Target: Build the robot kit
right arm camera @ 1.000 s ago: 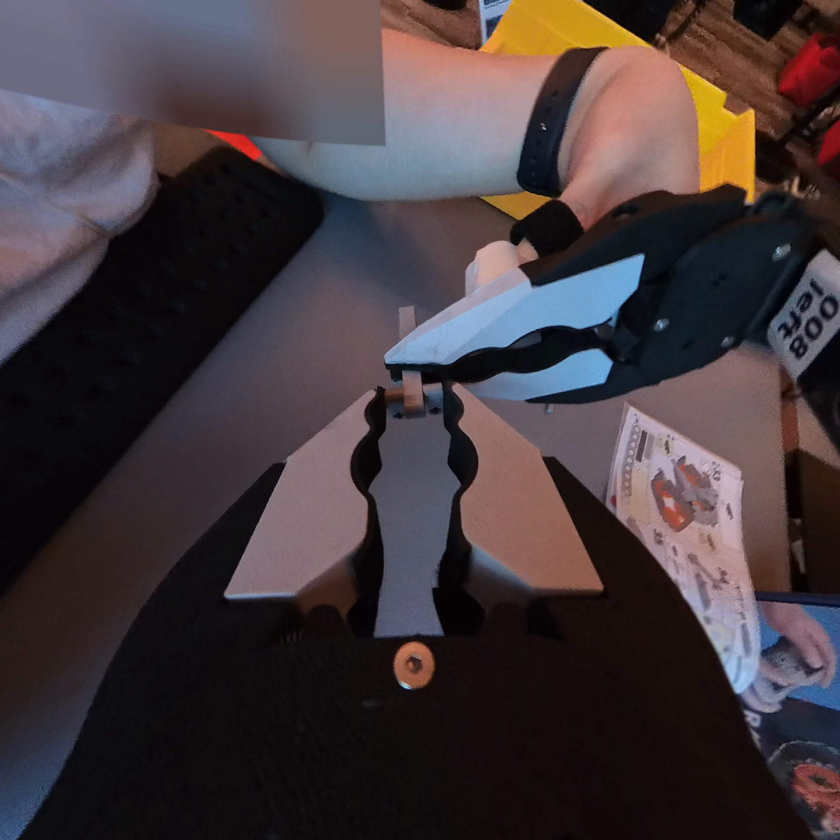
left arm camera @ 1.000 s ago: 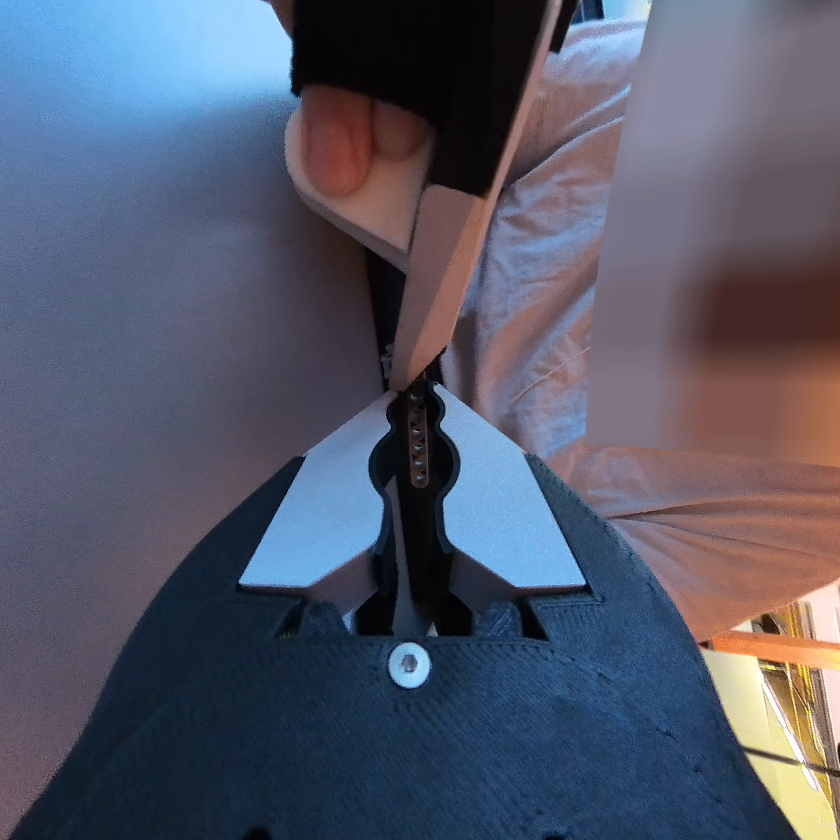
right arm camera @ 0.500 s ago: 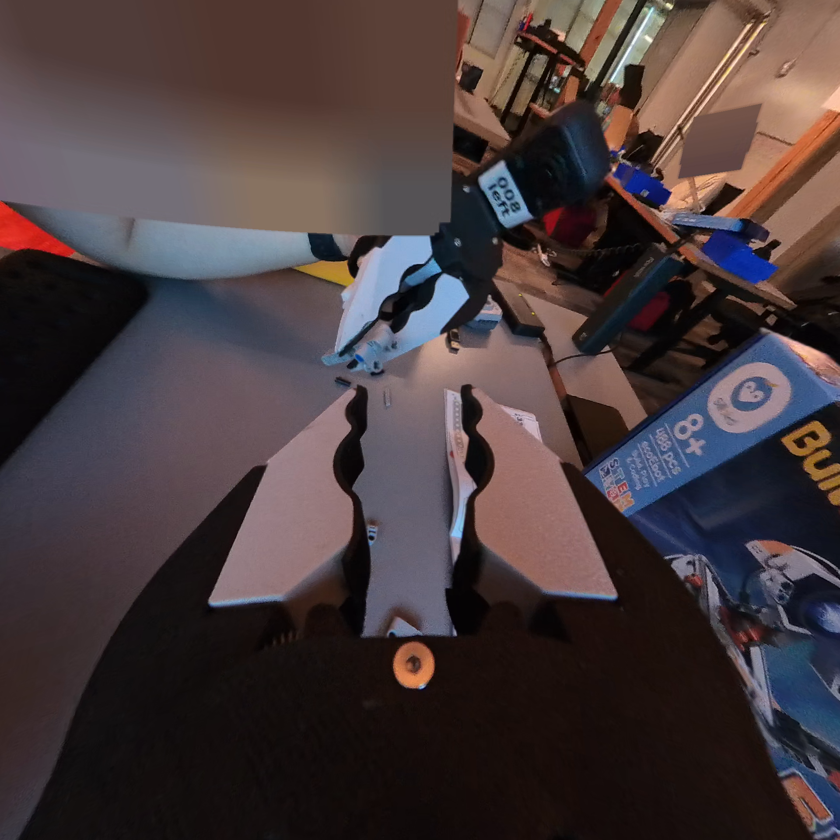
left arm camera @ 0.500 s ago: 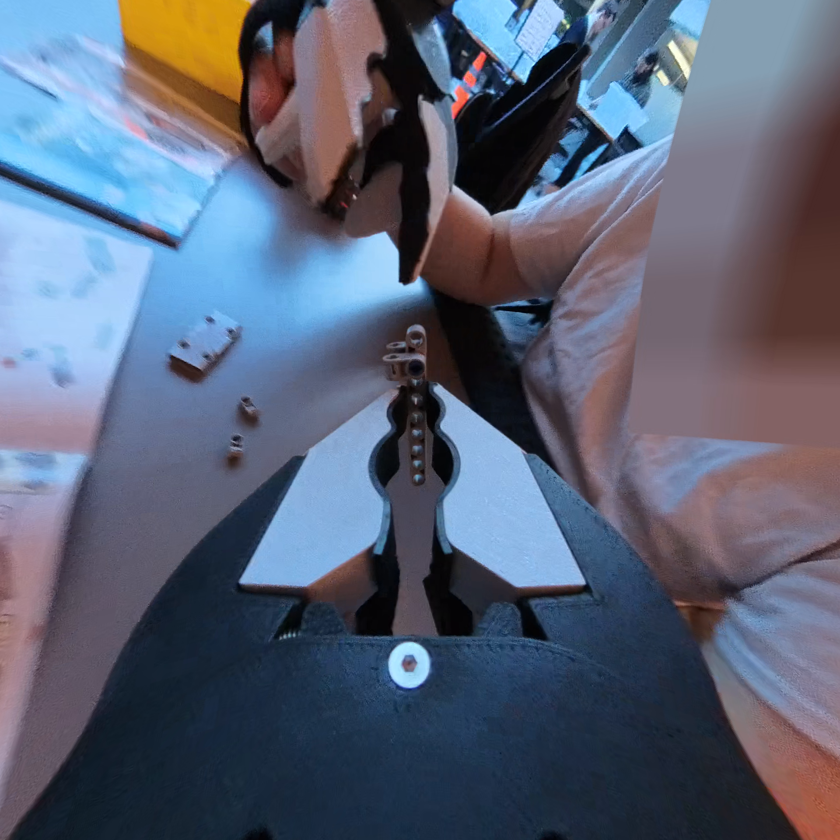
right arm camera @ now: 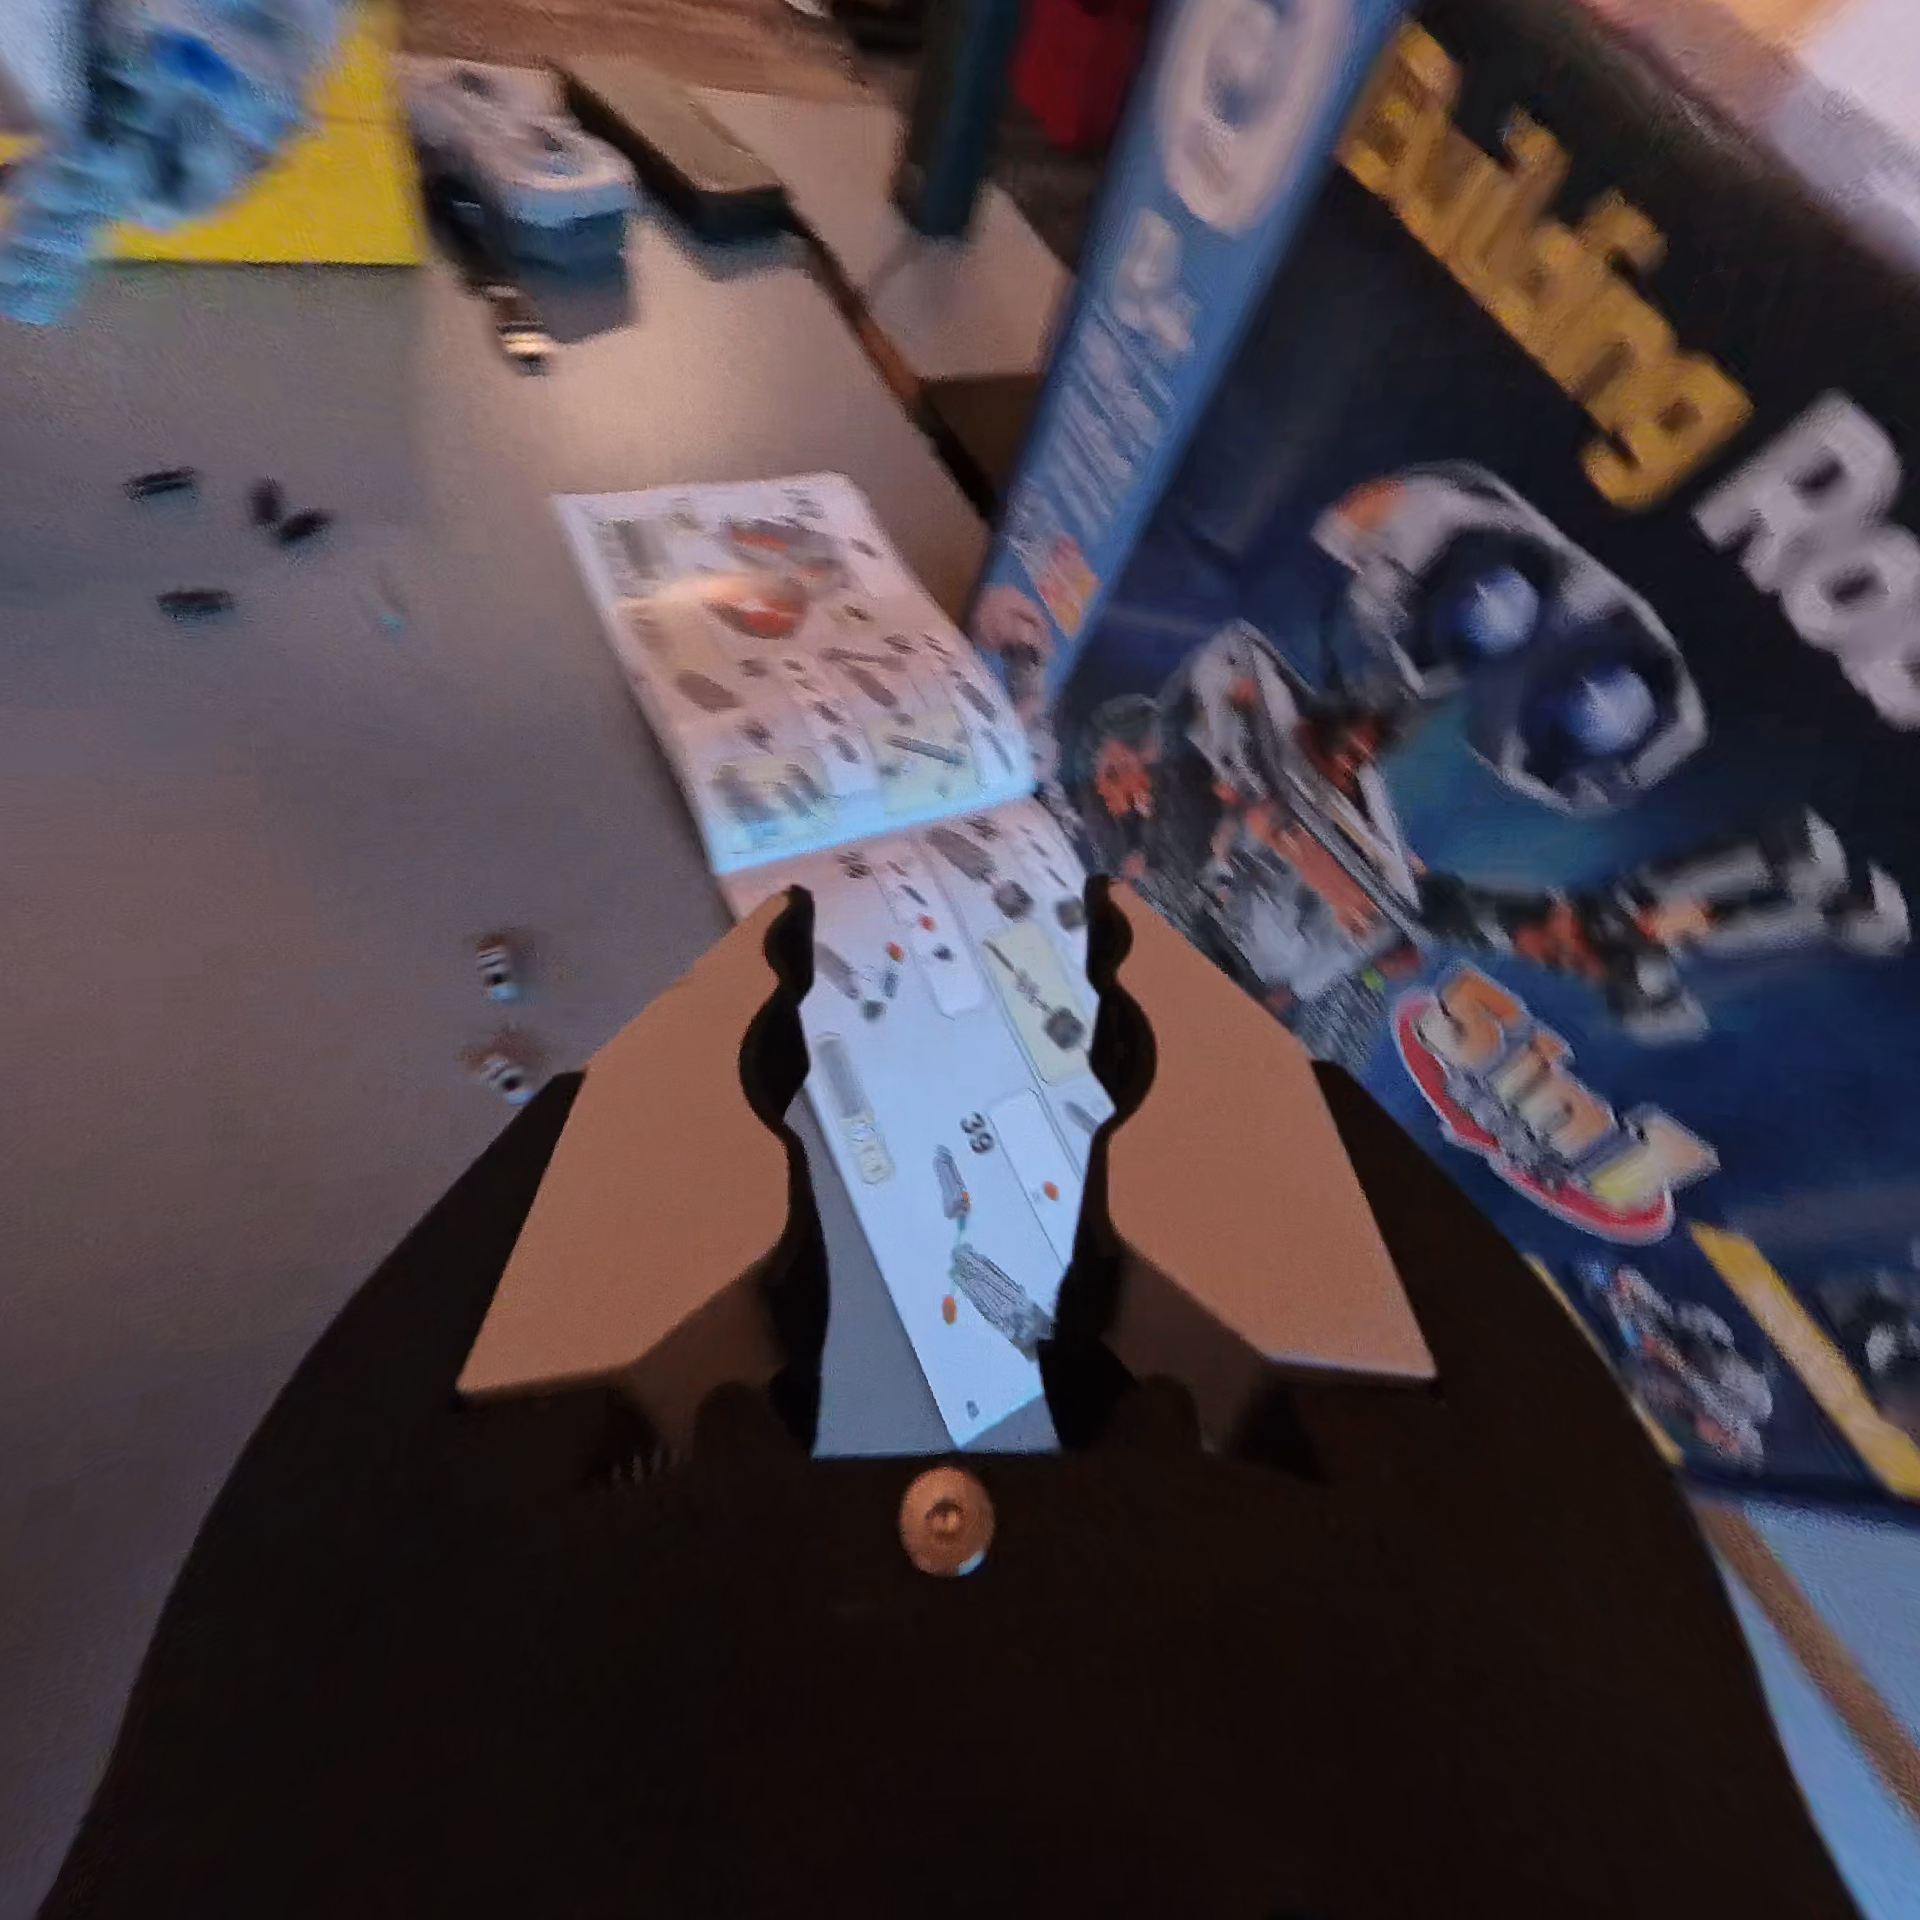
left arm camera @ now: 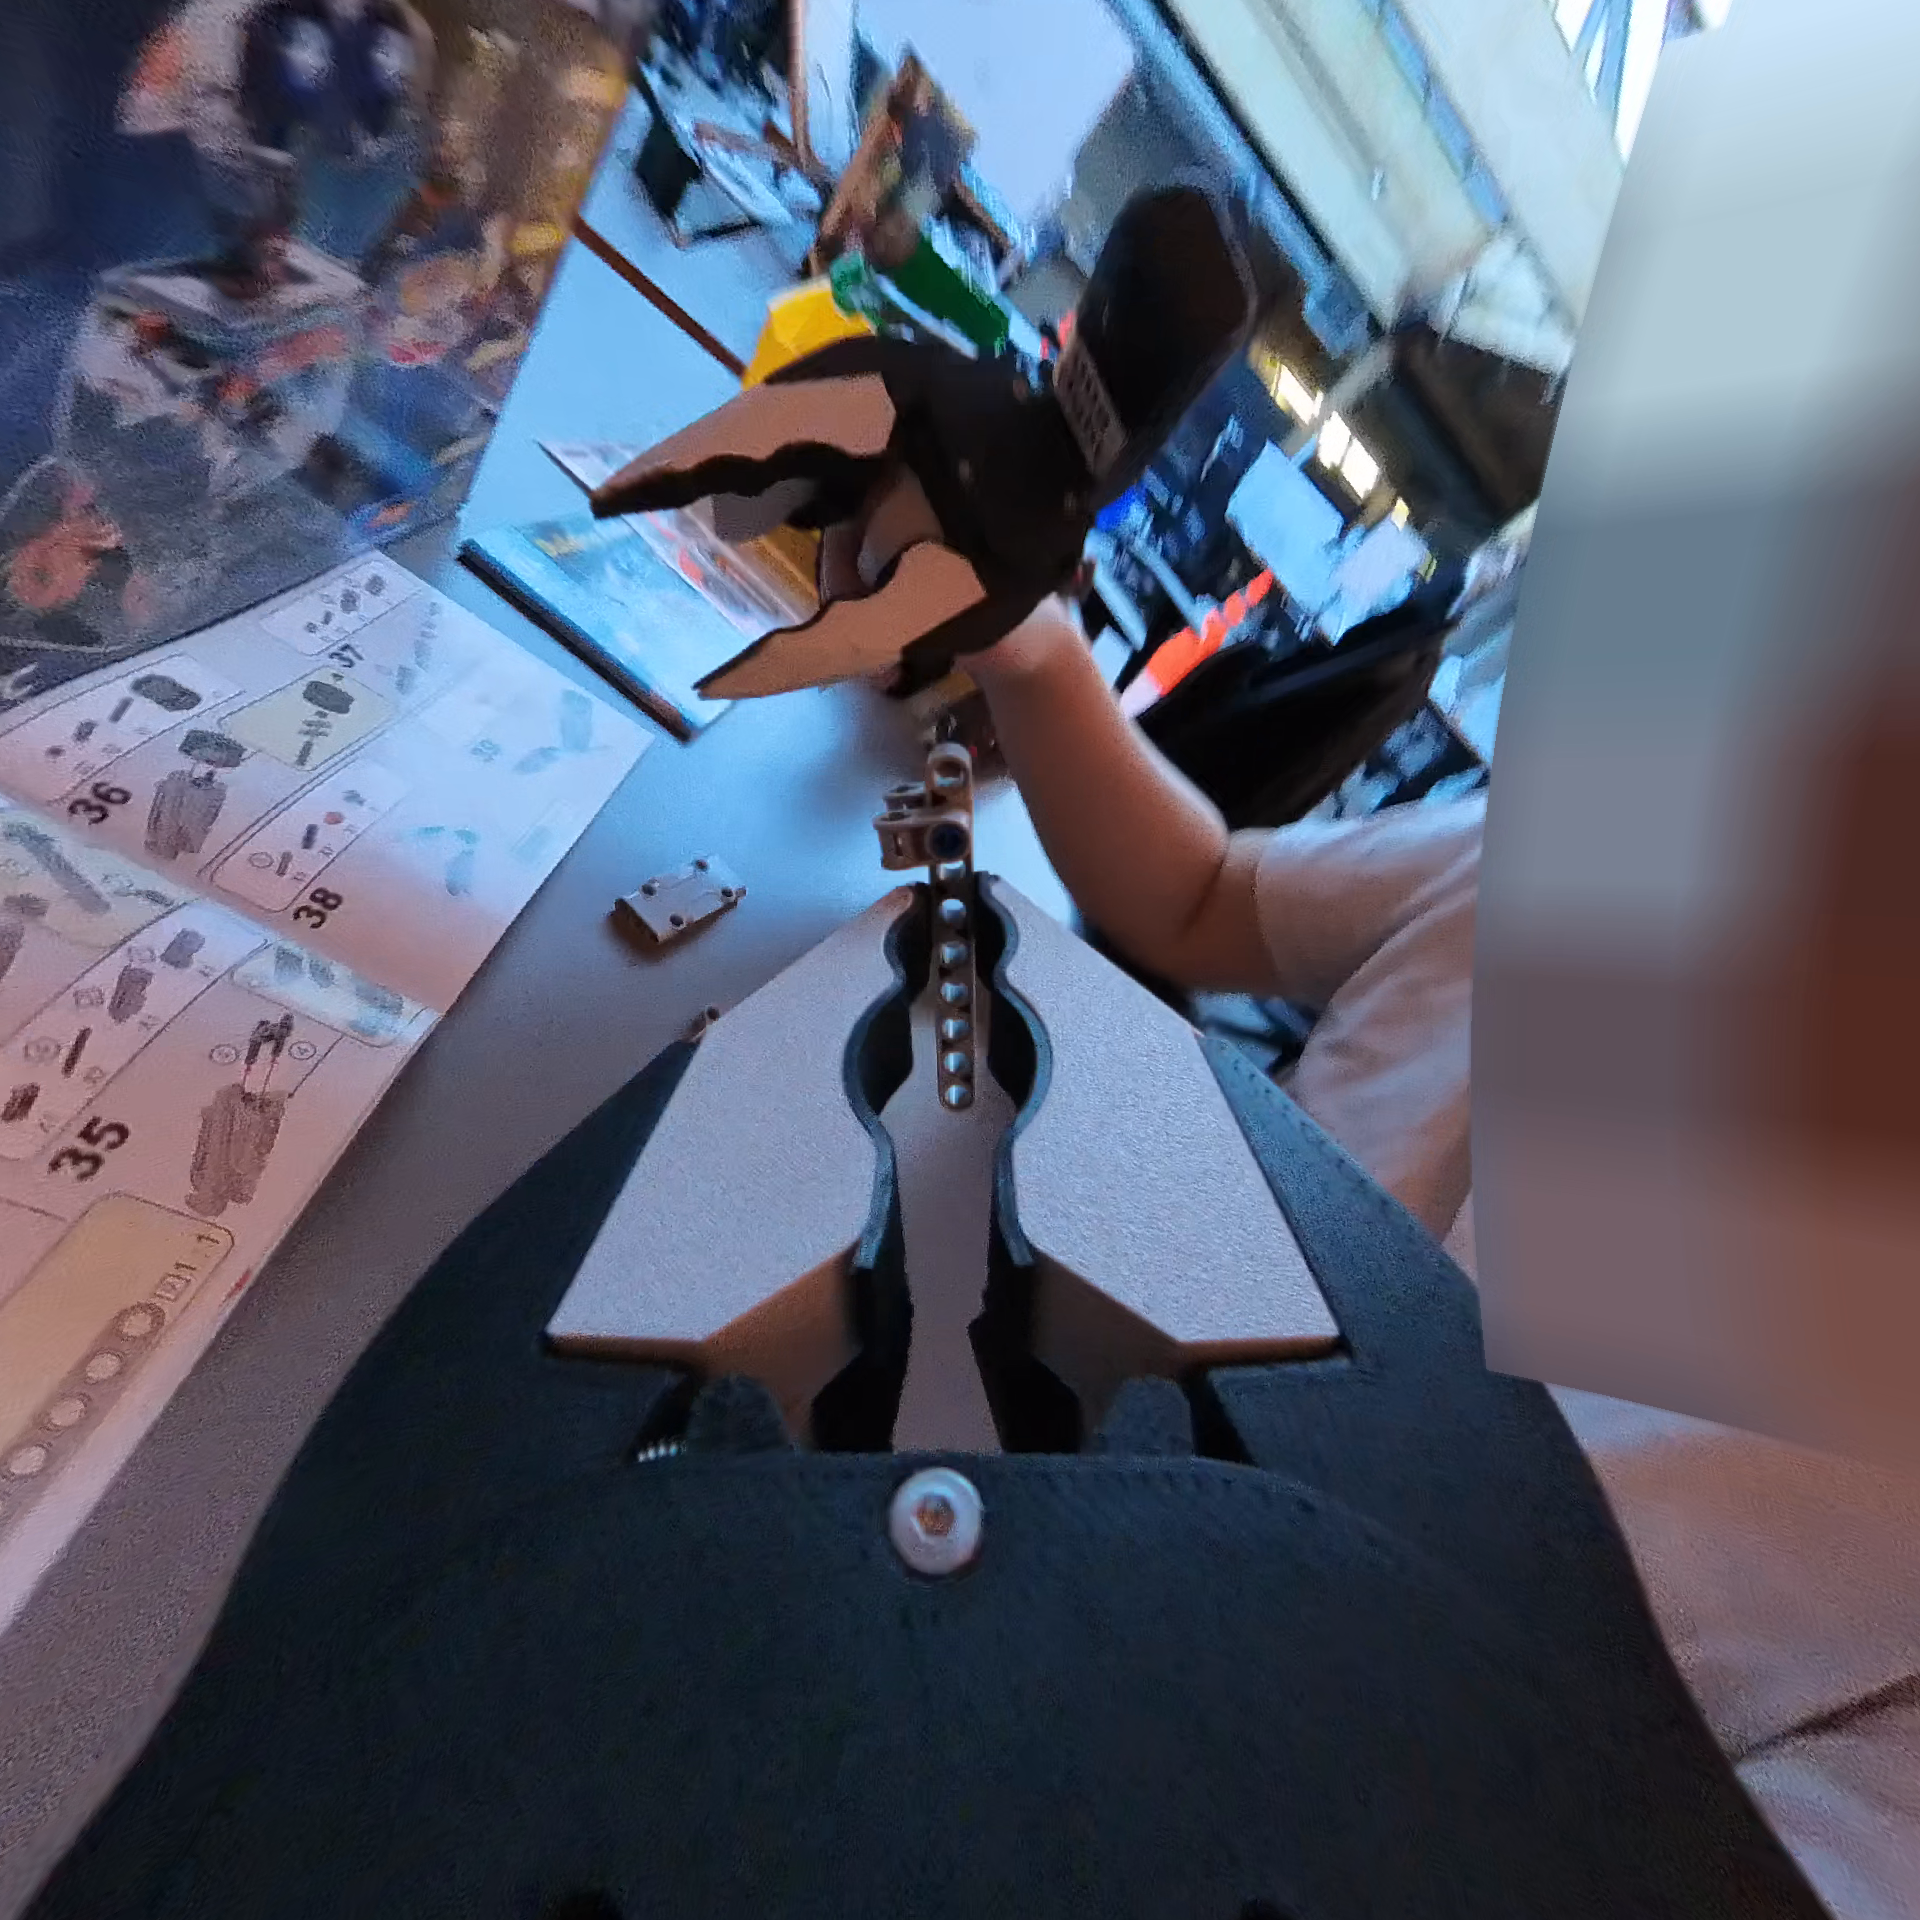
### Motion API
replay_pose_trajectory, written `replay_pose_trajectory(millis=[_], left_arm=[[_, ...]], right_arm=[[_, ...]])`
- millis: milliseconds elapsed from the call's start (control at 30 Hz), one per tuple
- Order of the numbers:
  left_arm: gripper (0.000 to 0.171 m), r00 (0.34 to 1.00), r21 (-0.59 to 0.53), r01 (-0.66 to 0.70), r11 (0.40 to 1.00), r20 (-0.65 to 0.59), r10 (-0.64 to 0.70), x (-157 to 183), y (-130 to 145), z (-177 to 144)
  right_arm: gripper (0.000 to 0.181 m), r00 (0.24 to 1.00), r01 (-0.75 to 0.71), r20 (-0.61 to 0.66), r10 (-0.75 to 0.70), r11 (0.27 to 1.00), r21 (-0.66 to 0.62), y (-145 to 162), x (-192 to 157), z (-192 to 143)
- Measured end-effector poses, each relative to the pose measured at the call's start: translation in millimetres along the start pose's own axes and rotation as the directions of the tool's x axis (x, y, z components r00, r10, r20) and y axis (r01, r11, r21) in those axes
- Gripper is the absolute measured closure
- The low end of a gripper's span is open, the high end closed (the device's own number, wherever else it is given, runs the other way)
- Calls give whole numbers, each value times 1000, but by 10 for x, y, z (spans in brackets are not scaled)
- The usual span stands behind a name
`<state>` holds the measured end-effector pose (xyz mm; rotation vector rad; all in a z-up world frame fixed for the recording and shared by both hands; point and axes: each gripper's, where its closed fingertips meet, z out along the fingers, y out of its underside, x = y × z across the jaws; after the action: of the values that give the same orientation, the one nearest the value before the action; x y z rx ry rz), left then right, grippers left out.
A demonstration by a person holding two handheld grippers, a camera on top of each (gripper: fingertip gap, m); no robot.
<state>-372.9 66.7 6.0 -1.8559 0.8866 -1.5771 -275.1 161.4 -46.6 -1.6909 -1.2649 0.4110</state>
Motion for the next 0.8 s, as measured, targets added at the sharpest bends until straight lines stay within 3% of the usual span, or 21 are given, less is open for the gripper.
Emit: replay_pose_trajectory(millis=[167,300,600,800], left_arm=[[167,993,142,77,987,82,-89,-315,-144,-200],[167,988,170,106,980,92,-123,-367,-163,-246],[167,980,80,173,982,85,-179,-445,28,-126],[167,953,-117,285,951,141,-268,-673,488,50]], right_arm=[[131,961,-254,-86,264,961,113,63,378,-29],[138,940,-297,-112,322,935,194,9,530,-161],[145,938,-303,-127,323,940,154,76,529,-125],[150,985,-170,-24,173,981,95,31,212,4]])
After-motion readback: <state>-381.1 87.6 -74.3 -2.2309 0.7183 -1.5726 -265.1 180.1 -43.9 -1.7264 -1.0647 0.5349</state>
